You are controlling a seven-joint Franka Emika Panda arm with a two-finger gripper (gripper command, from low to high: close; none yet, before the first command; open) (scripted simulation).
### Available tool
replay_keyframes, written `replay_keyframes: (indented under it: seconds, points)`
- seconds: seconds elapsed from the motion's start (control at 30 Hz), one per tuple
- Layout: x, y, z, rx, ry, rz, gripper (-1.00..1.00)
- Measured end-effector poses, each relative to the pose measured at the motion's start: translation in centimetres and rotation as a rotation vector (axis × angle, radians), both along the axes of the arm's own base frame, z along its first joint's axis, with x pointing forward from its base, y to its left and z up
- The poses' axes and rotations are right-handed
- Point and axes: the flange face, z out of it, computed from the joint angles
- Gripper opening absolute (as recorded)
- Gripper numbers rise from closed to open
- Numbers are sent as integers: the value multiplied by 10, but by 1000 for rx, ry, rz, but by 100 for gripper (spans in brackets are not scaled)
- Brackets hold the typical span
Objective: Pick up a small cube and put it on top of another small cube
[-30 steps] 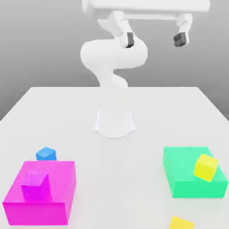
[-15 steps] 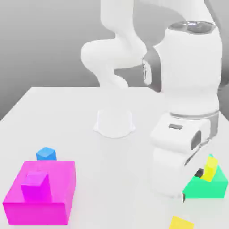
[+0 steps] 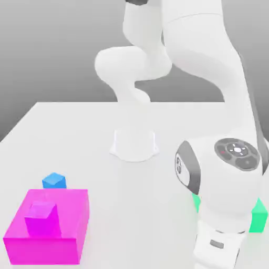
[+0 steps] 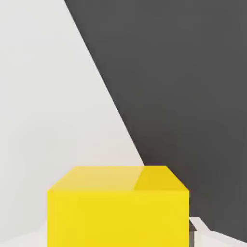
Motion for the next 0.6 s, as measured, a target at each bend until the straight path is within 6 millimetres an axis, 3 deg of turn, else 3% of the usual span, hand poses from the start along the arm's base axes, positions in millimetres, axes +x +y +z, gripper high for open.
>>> replay_keyframes:
  seconds: [0.13, 0.2, 0.47, 0.6]
  points:
    - [-1, 1, 51, 1, 1, 1, -100]
    - [-15, 17, 71, 13, 9, 17, -100]
    - [-105, 89, 142, 31, 24, 134, -100]
    - [-154, 110, 171, 11, 9, 191, -100]
